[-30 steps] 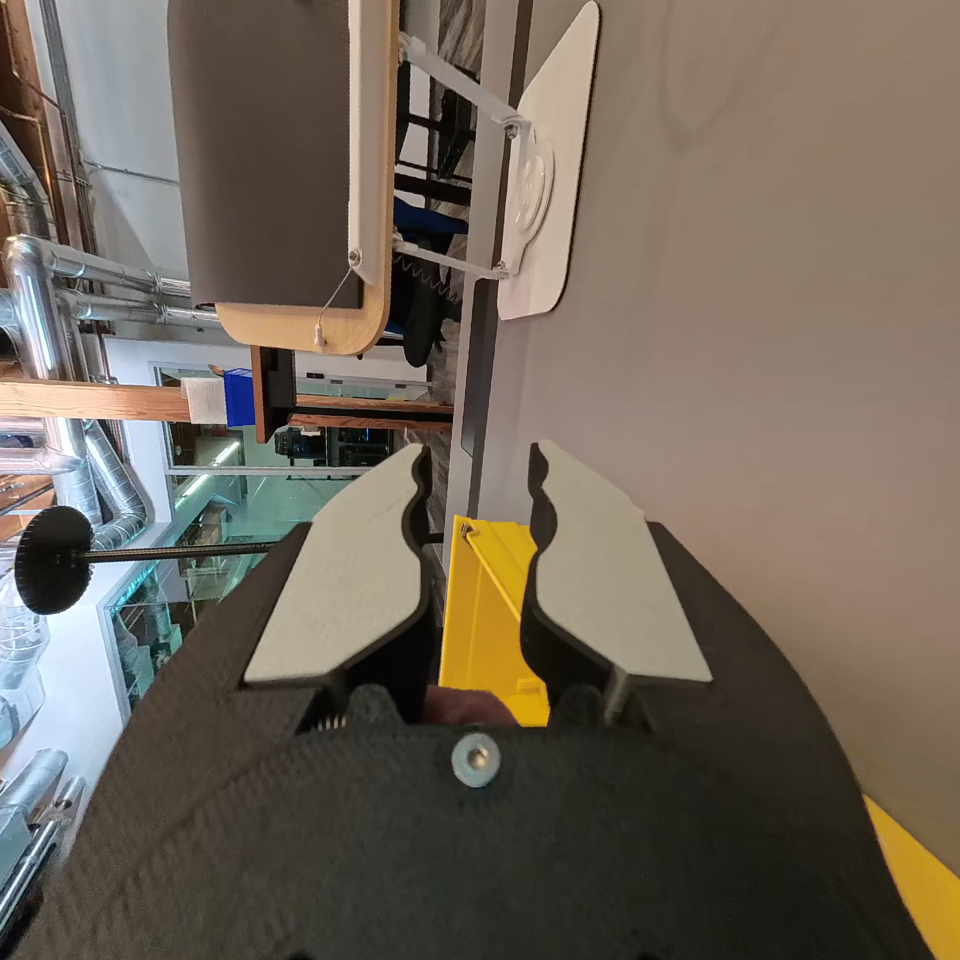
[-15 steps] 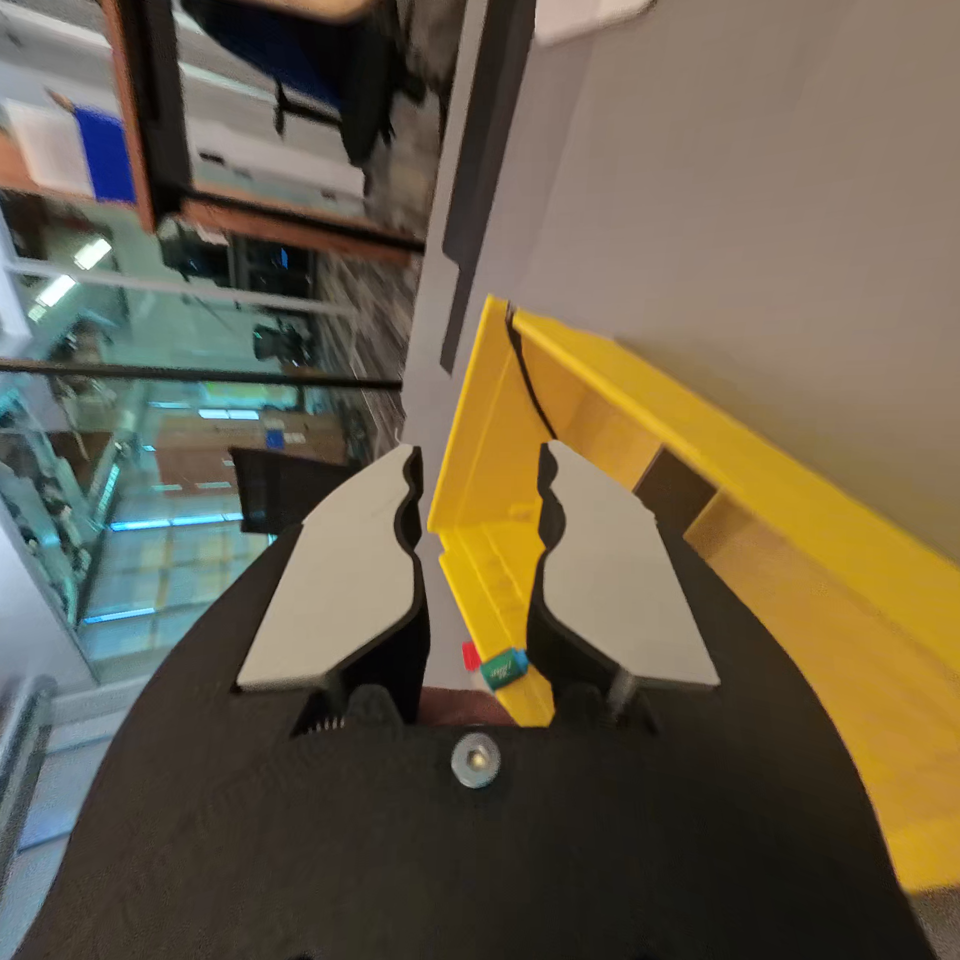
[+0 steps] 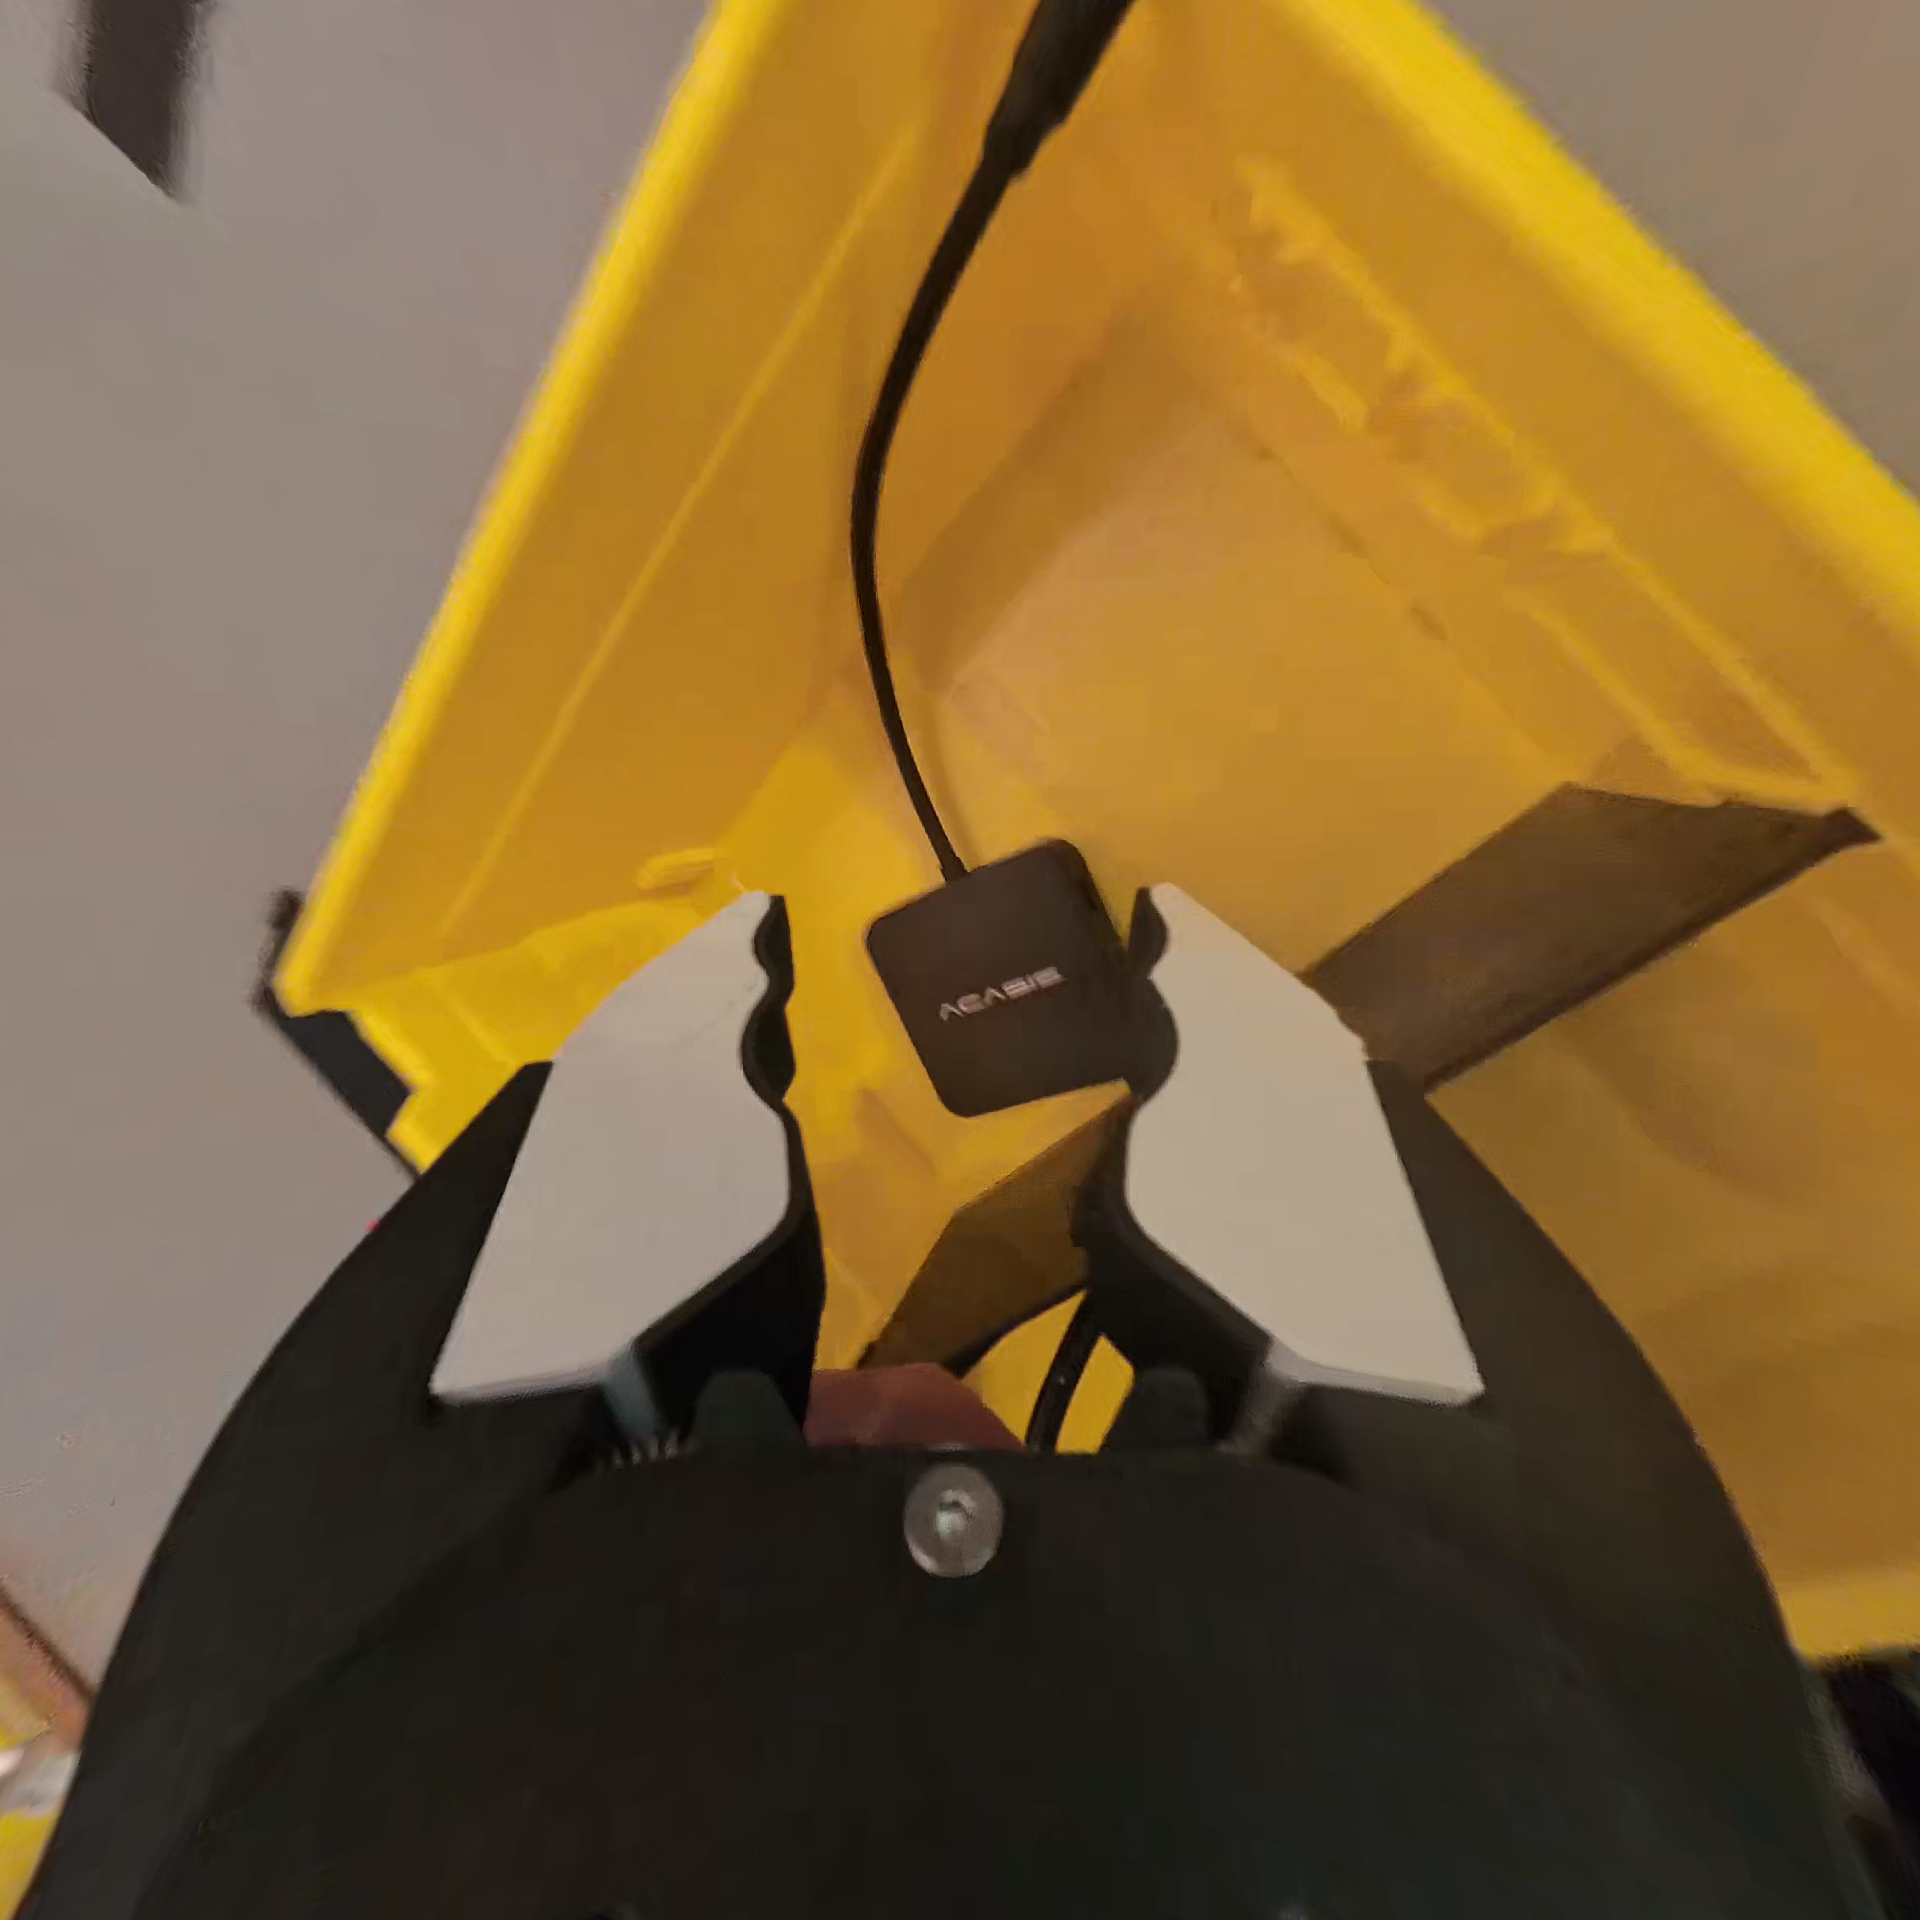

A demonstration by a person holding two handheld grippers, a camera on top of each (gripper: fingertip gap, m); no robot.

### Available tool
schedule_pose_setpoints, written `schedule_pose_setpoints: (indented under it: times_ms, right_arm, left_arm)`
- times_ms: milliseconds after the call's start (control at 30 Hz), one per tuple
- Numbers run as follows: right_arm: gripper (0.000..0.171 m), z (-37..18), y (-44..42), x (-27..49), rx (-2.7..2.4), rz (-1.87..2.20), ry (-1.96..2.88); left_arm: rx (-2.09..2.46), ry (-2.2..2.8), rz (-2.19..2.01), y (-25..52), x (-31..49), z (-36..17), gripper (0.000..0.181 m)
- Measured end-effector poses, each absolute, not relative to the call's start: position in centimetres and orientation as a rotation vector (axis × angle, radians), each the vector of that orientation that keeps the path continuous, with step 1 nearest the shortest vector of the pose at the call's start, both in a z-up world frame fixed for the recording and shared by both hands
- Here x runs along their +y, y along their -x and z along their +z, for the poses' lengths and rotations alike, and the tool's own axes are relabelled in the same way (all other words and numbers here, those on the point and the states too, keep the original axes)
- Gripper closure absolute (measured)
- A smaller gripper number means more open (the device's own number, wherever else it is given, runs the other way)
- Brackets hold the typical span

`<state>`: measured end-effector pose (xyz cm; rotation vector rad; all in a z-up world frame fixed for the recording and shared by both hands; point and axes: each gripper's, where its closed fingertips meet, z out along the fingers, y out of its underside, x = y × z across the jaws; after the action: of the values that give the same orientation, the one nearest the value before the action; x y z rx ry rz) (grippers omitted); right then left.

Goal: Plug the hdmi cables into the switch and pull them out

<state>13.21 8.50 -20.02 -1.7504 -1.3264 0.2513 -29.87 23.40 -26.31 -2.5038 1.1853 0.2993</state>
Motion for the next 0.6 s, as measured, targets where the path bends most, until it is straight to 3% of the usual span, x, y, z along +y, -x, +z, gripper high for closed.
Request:
schedule_pose_setpoints:
  times_ms: [167,433,600]
  right_arm:
    - [0.134,-21.8,-11.9,7.9,-1.34,0.33,1.755]
    - [0.134,-23.0,-11.9,7.8,-1.321,0.374,1.777]
    - [0.134,-23.2,-12.0,8.0,-1.303,0.389,1.779]
  left_arm:
    - [1.236,2.709,0.172,29.8,24.4,-28.6,0.12]
    - [1.206,3.009,0.301,32.6,24.1,-32.0,0.118]
    - [1.257,3.077,0.305,33.9,22.9,-32.2,0.144]
